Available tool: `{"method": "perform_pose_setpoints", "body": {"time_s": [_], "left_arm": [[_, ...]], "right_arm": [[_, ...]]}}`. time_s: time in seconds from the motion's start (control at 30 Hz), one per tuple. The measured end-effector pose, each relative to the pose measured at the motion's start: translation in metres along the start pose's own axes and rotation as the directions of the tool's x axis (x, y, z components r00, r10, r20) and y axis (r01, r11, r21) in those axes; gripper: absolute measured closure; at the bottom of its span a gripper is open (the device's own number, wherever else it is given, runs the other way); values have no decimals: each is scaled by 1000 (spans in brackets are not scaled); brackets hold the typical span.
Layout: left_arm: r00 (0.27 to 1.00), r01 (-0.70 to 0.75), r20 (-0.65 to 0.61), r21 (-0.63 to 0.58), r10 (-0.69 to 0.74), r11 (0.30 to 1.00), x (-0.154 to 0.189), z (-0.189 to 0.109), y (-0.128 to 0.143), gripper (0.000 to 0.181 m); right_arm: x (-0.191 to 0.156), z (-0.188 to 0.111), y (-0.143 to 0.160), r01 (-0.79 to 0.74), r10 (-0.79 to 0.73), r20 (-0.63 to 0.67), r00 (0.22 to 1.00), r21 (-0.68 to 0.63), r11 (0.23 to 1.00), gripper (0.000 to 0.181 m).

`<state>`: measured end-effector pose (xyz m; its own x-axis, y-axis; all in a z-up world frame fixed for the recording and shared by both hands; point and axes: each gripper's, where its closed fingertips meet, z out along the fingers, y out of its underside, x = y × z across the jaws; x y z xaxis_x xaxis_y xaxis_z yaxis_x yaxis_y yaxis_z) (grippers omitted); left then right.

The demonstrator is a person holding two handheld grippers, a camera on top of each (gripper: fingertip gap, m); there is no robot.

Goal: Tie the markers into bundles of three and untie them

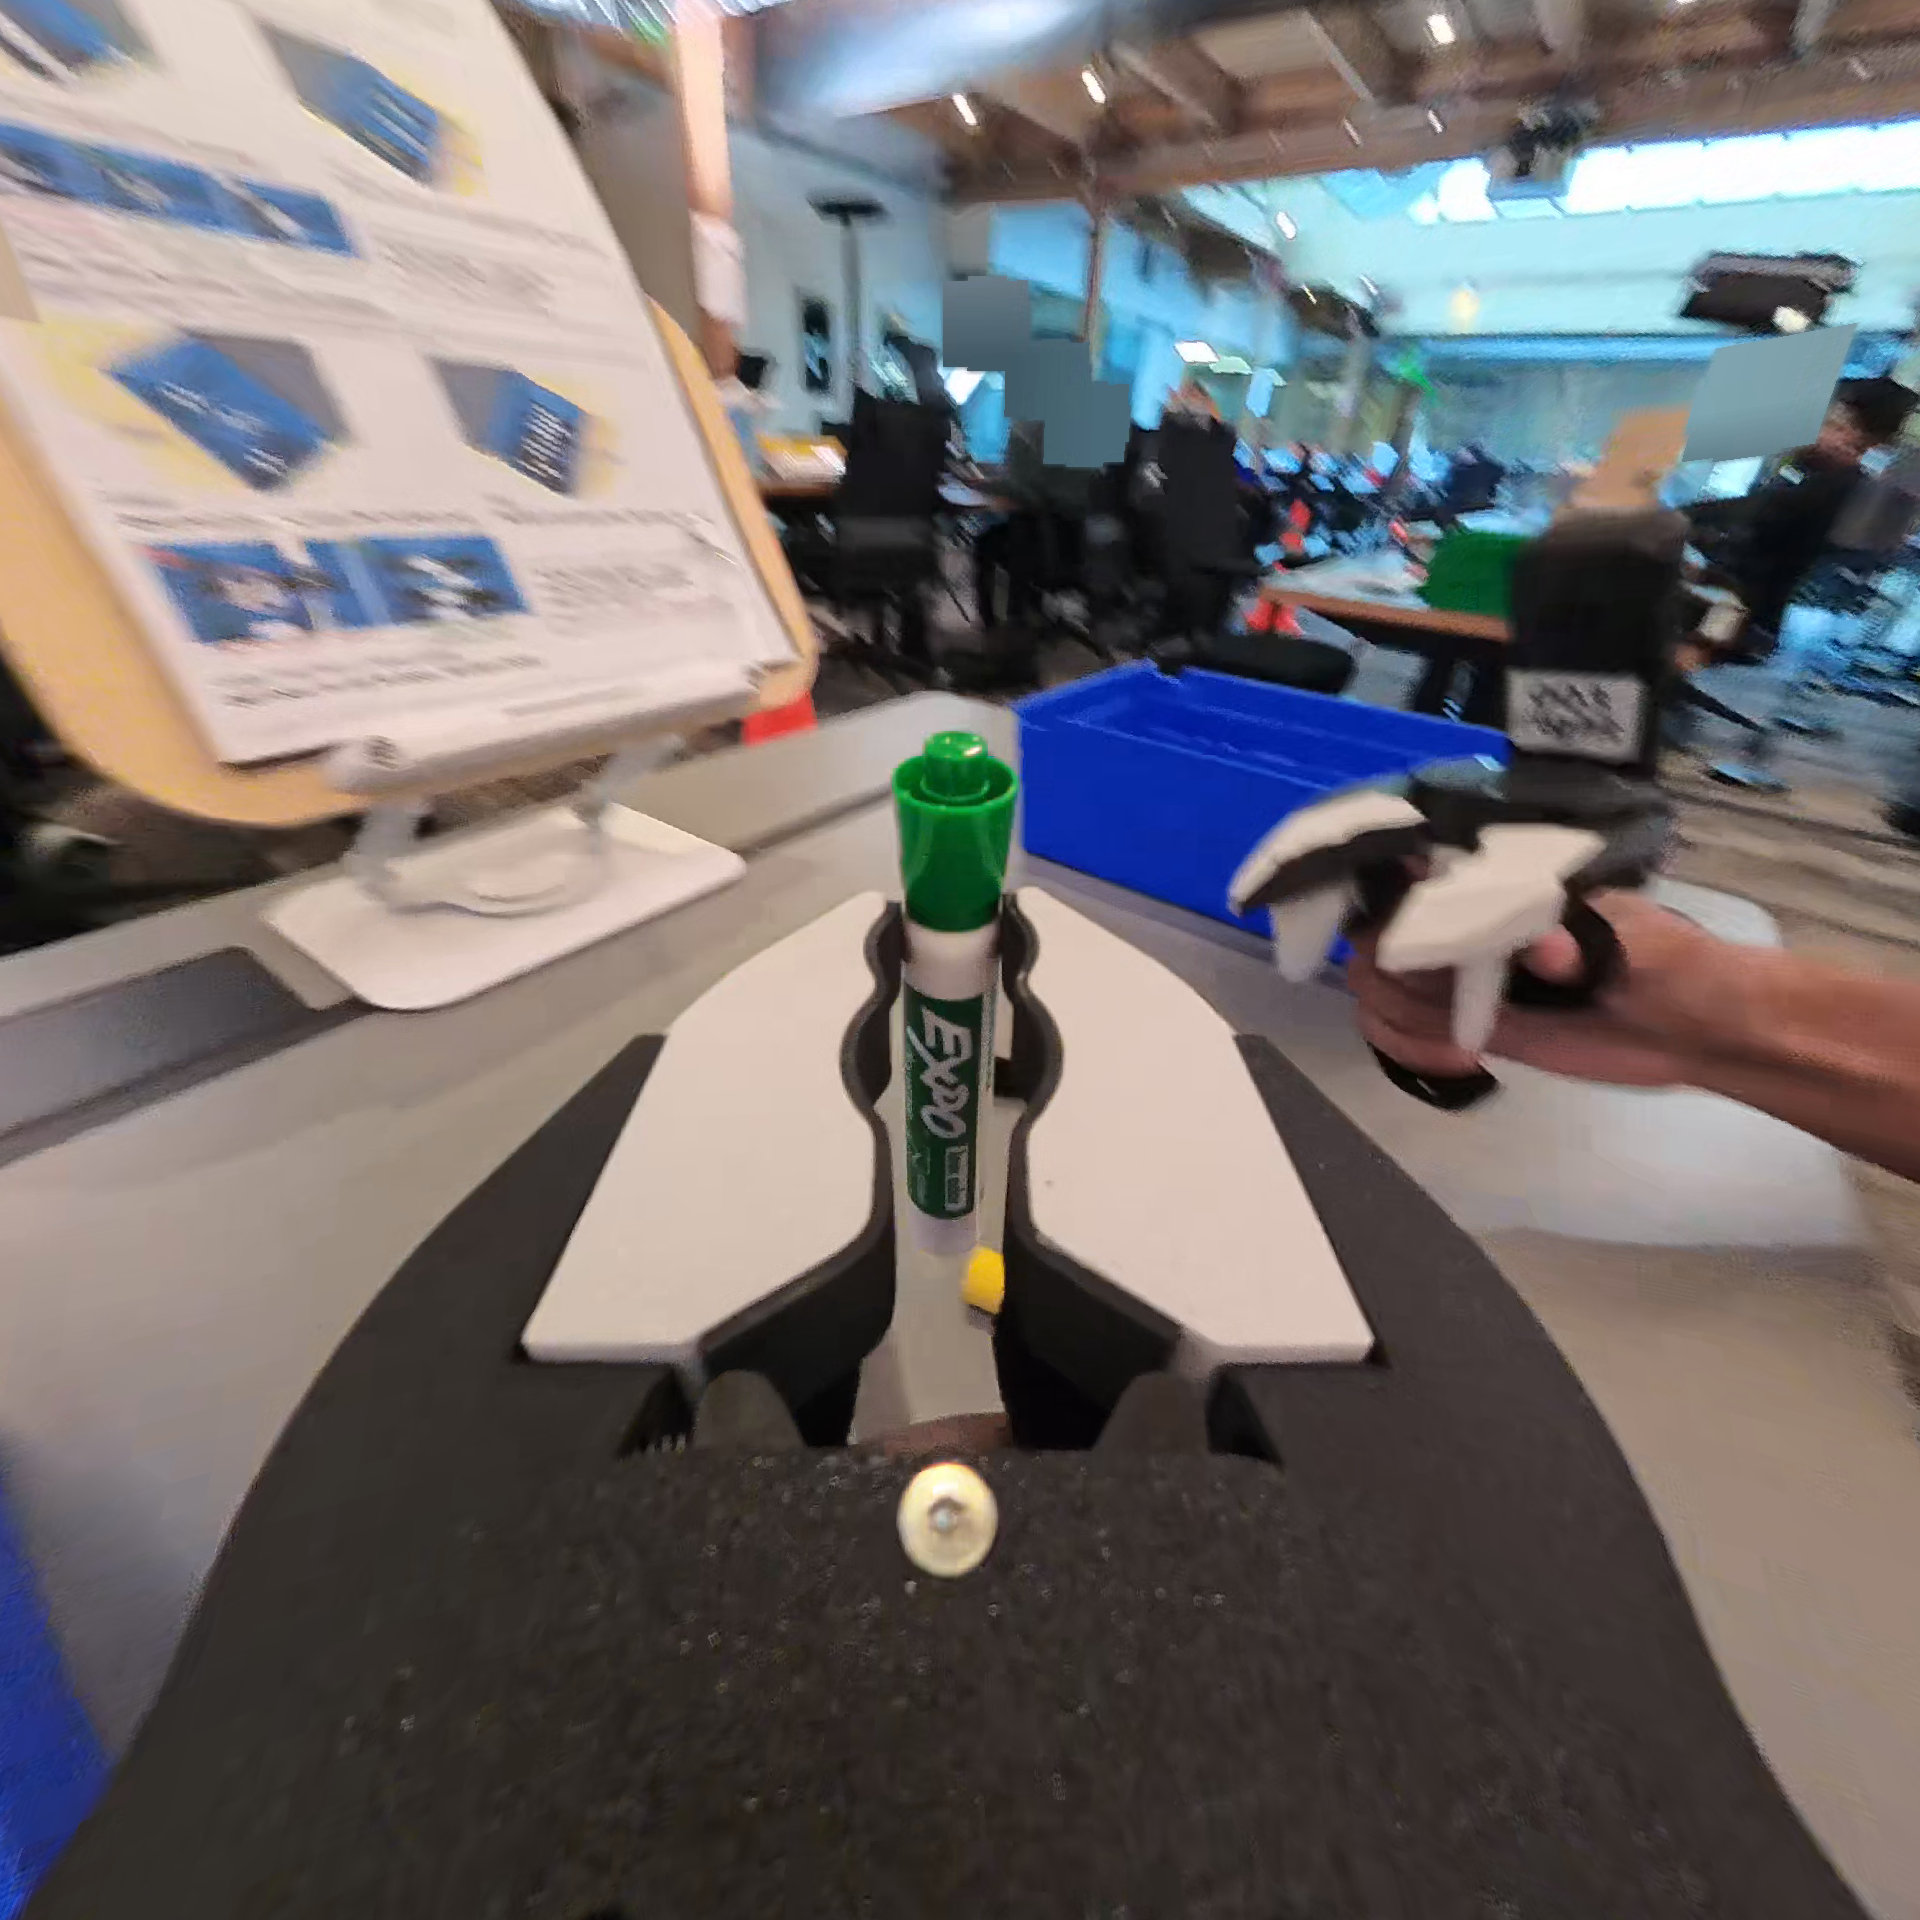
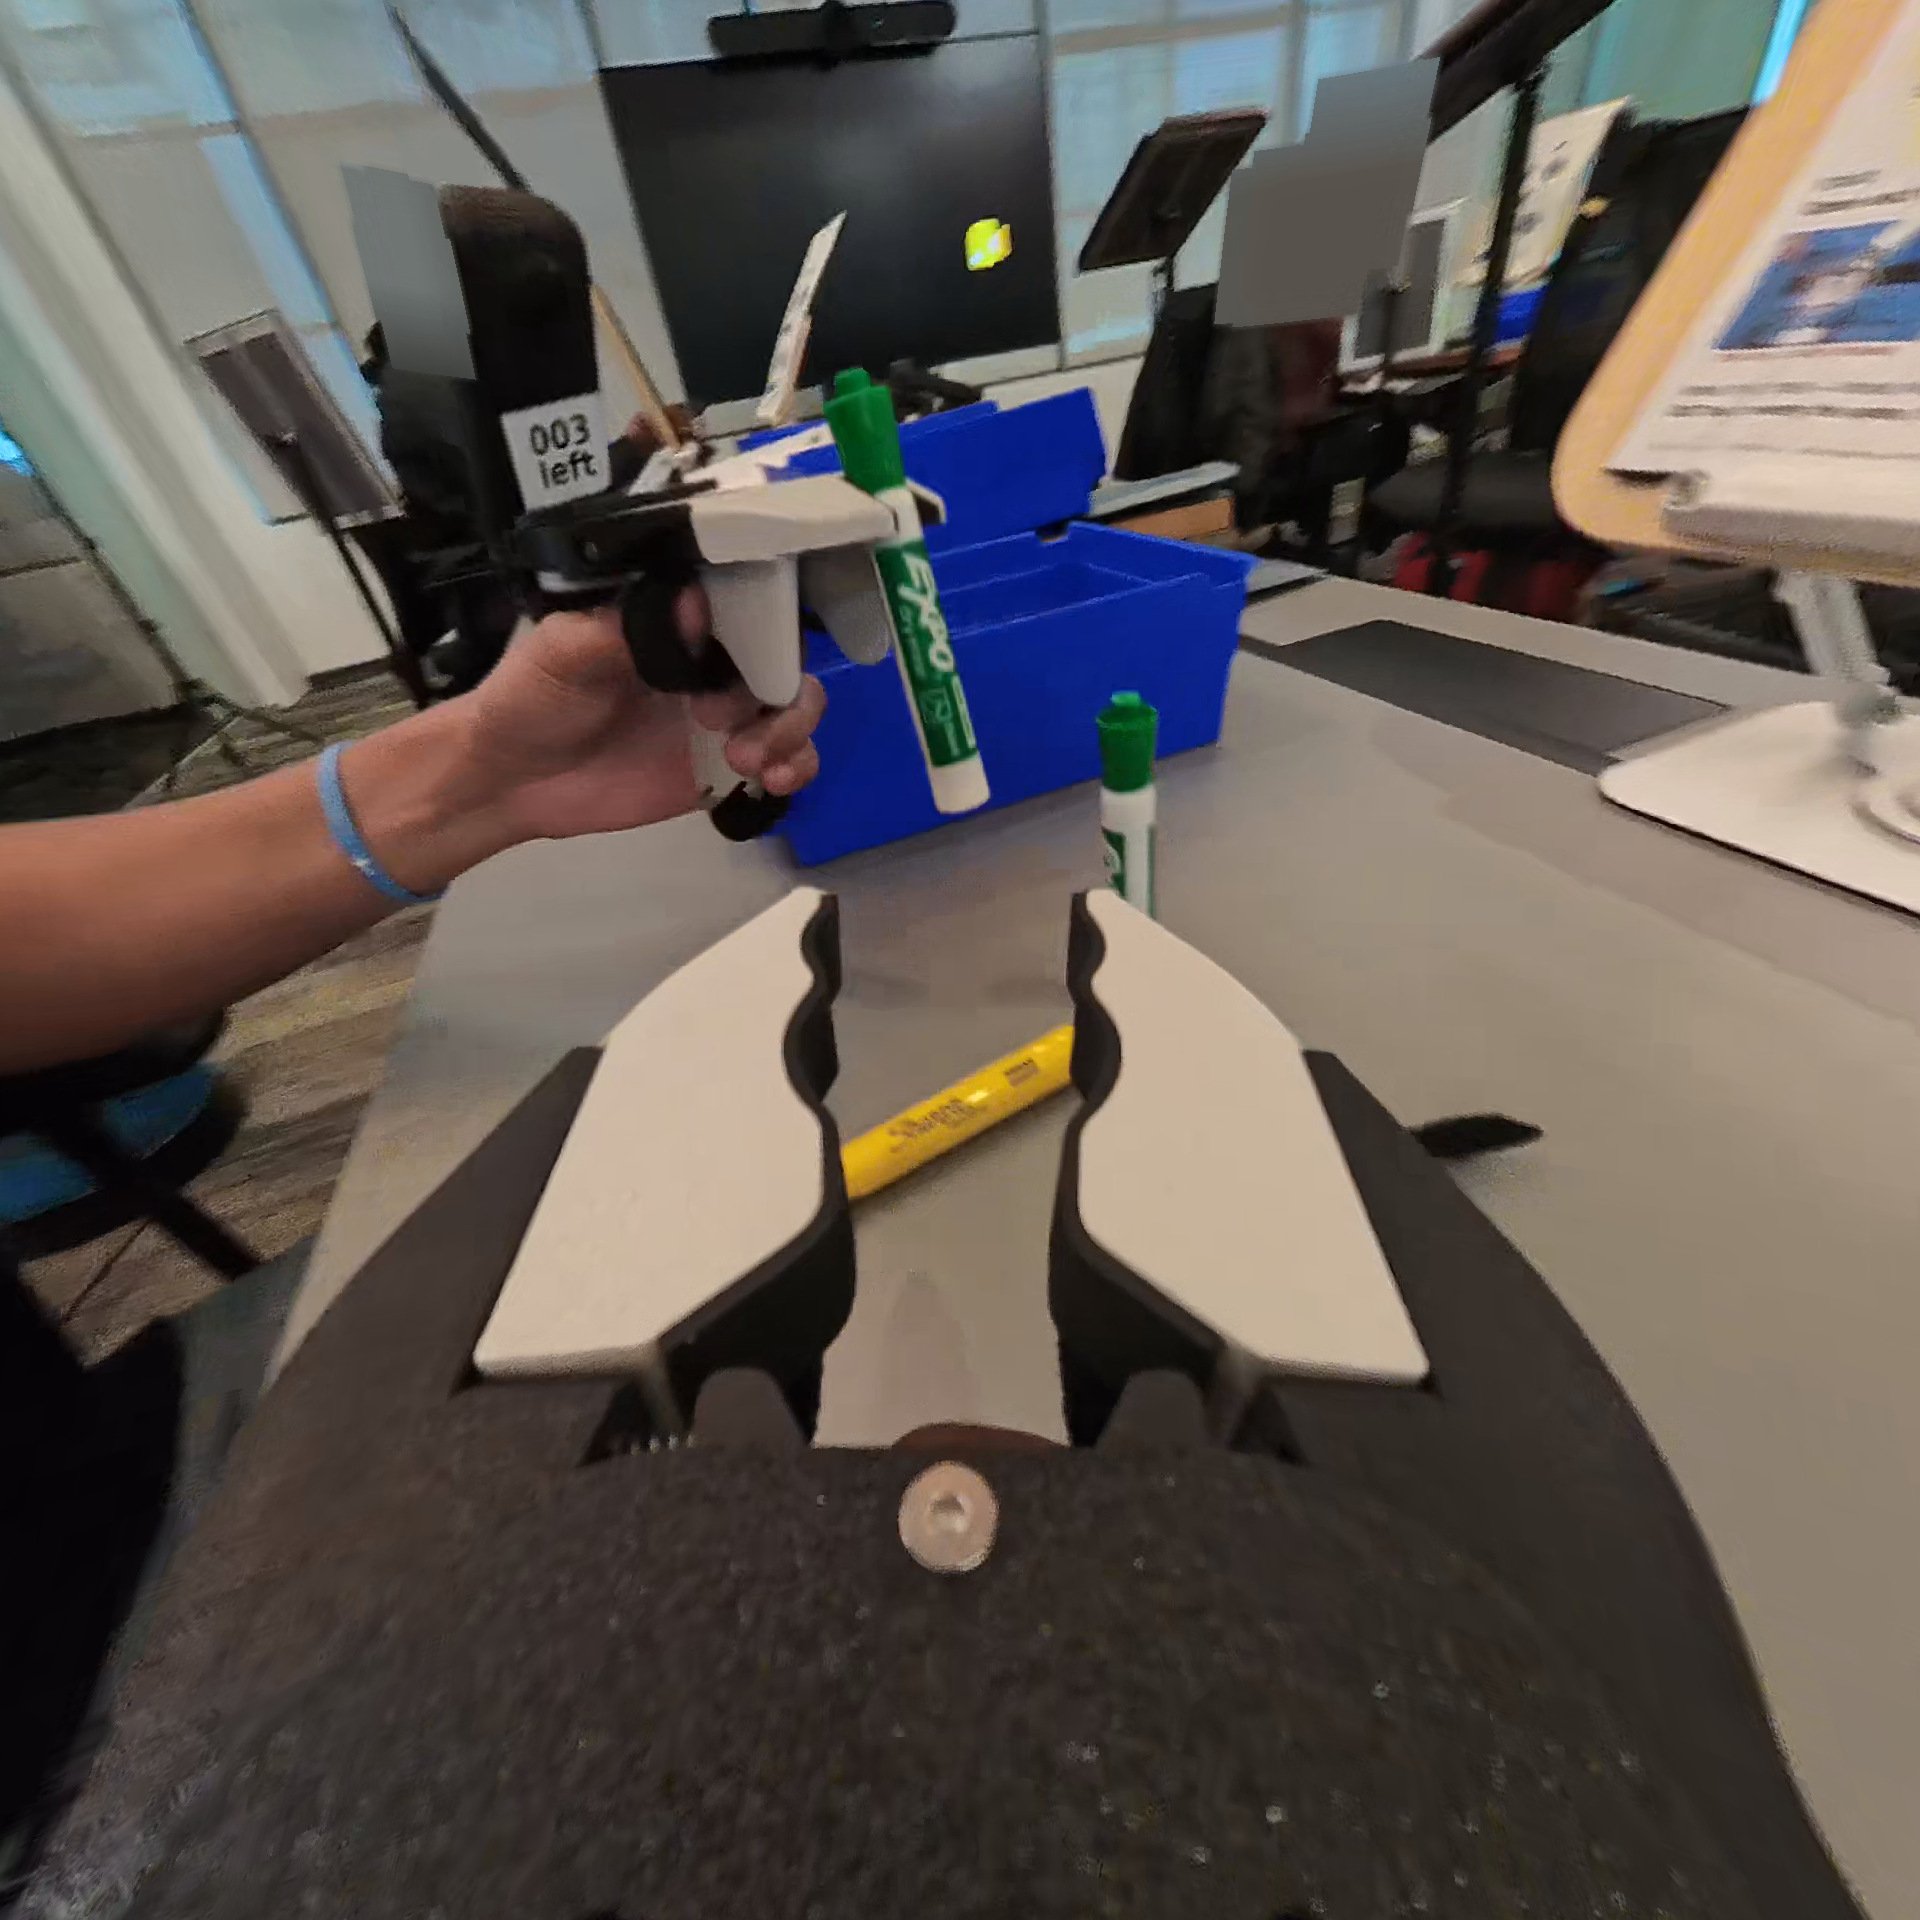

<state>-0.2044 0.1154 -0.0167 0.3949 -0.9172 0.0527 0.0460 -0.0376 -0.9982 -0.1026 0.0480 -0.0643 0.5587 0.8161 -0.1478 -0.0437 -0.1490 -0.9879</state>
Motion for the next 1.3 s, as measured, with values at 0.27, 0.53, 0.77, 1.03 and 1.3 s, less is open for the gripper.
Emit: {"method": "perform_pose_setpoints", "body": {"time_s": [0.27, 0.53, 0.77, 1.03, 1.3], "left_arm": [[994, -24, 104, -80, 32, 997, -24, 23, 67, 163], [994, -9, 104, -137, 23, 991, -30, 35, 77, 163], [988, -14, 148, -204, 45, 979, -35, 40, 86, 163], [990, 15, 143, -207, 15, 978, -36, 42, 87, 163], [991, -3, 127, -235, 33, 972, -31, 43, 91, 163]], "right_arm": [[13, -7, 7, -13, 13, -13, 1000, 40, 999, 140], [4, -11, -6, -19, 17, 32, 999, 55, 998, 146], [4, -11, -10, -57, 54, 49, 997, 63, 996, 146], [2, -11, -11, -67, 64, 58, 996, 55, 996, 147], [1, -12, -12, -72, 68, 66, 995, 50, 996, 148]]}}
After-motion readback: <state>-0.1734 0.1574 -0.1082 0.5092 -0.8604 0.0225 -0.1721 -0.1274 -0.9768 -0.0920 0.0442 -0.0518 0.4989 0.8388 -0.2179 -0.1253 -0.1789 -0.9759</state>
